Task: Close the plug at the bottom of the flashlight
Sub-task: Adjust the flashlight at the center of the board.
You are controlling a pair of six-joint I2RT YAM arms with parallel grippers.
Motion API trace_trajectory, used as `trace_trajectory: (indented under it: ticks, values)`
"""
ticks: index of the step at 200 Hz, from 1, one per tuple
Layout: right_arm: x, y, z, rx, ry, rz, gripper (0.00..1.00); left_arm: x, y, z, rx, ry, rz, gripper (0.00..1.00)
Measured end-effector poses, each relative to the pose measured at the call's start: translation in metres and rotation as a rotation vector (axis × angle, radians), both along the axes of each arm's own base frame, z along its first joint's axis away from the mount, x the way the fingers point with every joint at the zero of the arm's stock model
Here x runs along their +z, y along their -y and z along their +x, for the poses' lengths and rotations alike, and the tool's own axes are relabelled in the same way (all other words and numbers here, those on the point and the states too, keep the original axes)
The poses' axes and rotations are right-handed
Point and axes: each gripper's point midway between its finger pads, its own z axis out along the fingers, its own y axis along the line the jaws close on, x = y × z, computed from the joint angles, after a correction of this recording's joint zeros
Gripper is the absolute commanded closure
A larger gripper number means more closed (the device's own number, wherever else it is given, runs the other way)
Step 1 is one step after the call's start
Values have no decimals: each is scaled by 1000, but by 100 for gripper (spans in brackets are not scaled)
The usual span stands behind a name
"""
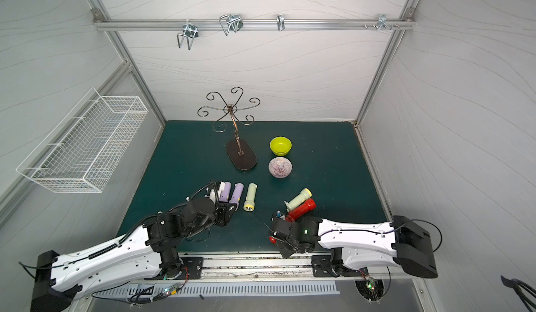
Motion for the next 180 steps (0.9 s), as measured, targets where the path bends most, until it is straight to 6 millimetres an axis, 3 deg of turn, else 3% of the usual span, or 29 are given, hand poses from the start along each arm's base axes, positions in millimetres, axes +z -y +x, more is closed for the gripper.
trace_trajectory:
  ticks: [75,110,149,180]
  values:
    - [-1,-44,38,-28,-66,102,100,8,-39,6,119,38,24,56]
    - [4,-65,71,-56,-60,161,100,7,-41,7,129,35,31,56]
    - [-9,-69,101,-92,-70,152,100,3,-39,7,123,28,31,56]
    - [-8,-76,118,-98,-56,162,100,-4,-36,6,108,9,46,55]
